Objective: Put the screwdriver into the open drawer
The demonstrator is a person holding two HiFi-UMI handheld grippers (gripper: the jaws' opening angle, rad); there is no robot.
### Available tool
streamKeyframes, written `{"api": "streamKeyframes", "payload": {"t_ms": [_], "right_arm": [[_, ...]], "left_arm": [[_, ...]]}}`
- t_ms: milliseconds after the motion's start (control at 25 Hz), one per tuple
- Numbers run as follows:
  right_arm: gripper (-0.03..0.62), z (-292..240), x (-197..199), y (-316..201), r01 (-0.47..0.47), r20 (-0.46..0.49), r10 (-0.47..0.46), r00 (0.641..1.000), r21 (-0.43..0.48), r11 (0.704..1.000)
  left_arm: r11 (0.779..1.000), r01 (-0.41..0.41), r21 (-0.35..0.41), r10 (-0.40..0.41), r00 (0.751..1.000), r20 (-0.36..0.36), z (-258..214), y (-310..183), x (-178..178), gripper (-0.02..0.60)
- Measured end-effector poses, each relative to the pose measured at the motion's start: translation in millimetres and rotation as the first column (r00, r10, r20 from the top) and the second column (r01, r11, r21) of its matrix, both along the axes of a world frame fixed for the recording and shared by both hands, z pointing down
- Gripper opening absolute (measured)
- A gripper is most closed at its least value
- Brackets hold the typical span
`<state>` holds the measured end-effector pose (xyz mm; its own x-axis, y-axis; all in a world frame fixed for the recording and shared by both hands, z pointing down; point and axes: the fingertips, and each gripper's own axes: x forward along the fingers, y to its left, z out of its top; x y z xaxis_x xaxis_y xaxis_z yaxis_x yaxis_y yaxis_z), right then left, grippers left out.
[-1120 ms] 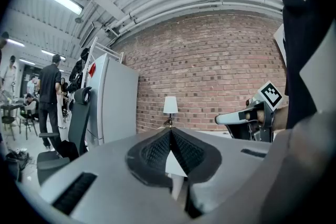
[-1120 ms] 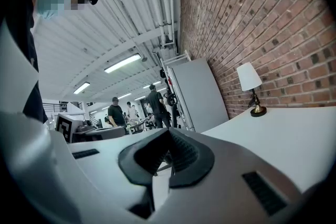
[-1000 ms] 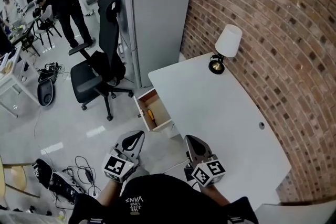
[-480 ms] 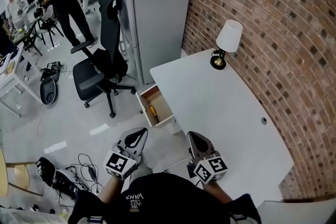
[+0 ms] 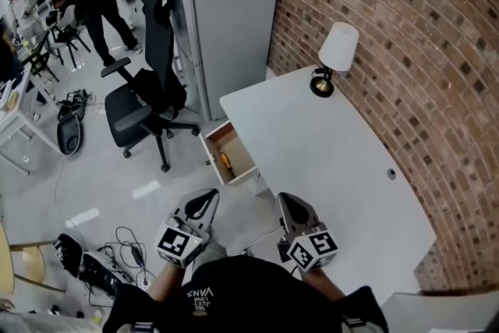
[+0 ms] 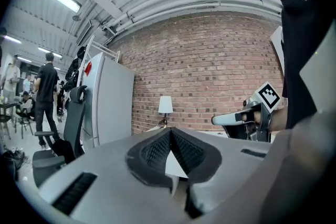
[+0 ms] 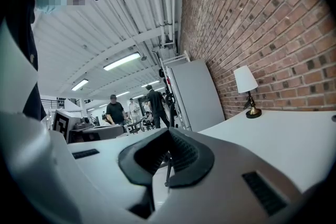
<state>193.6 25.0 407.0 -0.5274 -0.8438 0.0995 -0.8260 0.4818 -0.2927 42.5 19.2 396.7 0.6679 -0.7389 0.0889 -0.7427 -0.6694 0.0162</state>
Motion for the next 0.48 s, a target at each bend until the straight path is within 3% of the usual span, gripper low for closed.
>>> {"api": "streamKeyframes", "payload": {"t_ms": [480], "right_arm": [[-0.002,2.9,3.2,-7.8,-0.002,0.0,0.002,1.0,-0.001,1.0]], "left_arm": [[1.0,0.01,-0.004,-0.01,1.0,0.006,2.3,-6.3,1.2,0.006]]}}
